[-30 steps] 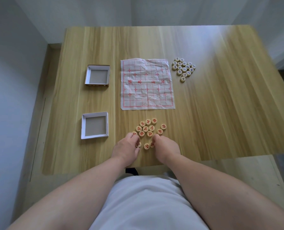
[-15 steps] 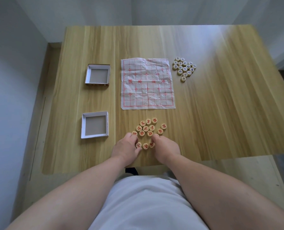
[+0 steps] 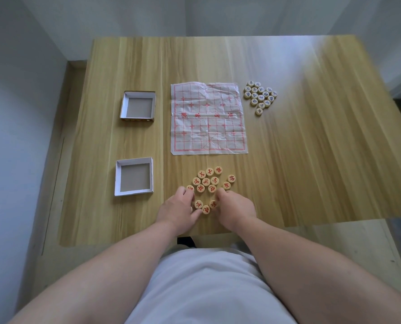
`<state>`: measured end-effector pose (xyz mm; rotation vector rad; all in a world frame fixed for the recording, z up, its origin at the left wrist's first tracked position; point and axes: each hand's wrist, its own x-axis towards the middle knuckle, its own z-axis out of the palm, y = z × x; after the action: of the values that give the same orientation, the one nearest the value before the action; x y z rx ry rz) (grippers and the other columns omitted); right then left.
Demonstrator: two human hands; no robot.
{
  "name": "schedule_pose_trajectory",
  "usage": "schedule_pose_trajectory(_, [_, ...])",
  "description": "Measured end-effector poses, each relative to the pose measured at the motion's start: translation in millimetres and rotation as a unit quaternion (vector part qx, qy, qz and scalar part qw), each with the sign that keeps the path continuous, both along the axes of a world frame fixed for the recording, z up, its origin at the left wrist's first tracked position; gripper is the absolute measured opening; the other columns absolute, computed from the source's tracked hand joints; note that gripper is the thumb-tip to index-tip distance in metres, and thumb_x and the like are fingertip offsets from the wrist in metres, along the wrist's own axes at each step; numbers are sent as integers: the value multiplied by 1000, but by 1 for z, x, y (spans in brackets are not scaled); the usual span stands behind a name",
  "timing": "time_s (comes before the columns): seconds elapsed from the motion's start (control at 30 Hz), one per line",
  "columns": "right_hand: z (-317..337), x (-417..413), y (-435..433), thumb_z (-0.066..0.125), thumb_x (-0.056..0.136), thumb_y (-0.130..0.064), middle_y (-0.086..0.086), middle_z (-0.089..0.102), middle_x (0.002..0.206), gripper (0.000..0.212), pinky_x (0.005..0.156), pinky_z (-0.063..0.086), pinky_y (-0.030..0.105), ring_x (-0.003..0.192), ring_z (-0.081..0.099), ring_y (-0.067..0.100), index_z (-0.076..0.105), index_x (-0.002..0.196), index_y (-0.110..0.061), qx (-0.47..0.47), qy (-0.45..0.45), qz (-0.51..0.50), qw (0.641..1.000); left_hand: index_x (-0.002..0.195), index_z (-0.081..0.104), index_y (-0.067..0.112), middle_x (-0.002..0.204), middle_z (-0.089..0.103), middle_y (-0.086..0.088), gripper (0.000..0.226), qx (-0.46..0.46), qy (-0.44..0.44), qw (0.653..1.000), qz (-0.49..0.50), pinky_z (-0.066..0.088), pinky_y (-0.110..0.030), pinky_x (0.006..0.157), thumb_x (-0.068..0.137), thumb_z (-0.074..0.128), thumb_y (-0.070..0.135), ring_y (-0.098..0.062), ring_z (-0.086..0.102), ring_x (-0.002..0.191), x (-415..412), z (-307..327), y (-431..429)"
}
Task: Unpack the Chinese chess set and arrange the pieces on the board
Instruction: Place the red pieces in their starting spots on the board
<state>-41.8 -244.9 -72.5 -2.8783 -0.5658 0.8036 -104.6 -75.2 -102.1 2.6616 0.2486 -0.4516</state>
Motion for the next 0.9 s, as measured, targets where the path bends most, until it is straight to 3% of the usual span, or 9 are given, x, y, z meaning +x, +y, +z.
schedule_pose_trajectory(0.17, [-2, 0, 2, 57, 92, -13, -4, 63, 112, 40, 66, 53, 37, 95, 65, 24, 48, 127, -29, 11, 21, 32, 999, 127, 48, 33, 114, 45, 6, 39, 10, -14, 999, -45, 53, -31, 72, 92, 55, 47, -17, 59, 90, -1, 0, 0])
schedule_pose_trajectory(0.37, [-1, 3, 2, 57, 92, -9, -2, 63, 115, 44, 70, 55, 37, 97, 64, 25, 49, 131, -26, 13, 17, 31, 999, 120, 50, 28, 112, 45, 6, 33, 15, -21, 999, -37, 54, -34, 71, 94, 56, 46, -17, 59, 87, 2, -2, -1])
schedule_pose_trajectory(0.6, [-3, 6, 4, 57, 93, -13, -1, 62, 113, 34, 74, 56, 39, 95, 64, 24, 52, 125, -23, 7, 19, 32, 999, 121, 51, 30, 108, 45, 6, 33, 22, -37, 997, -59, 54, -34, 68, 92, 55, 46, -16, 60, 84, 2, -3, 1])
schedule_pose_trajectory(0.77, [-3, 11, 7, 57, 91, -17, -2, 63, 110, 36, 72, 57, 39, 93, 64, 25, 49, 125, -25, 4, 20, 29, 999, 108, 50, 26, 107, 45, 6, 32, 30, -38, 998, -51, 54, -33, 67, 90, 56, 52, -17, 59, 83, 5, -5, 2])
schedule_pose_trajectory(0.9, [-3, 12, 9, 56, 94, -21, -3, 62, 106, 26, 66, 51, 34, 92, 63, 23, 51, 119, -24, -1, 12, 29, 1000, 117, 49, 29, 109, 46, 6, 36, 33, -47, 995, -79, 56, -33, 67, 89, 54, 52, -16, 60, 81, 7, -7, 5])
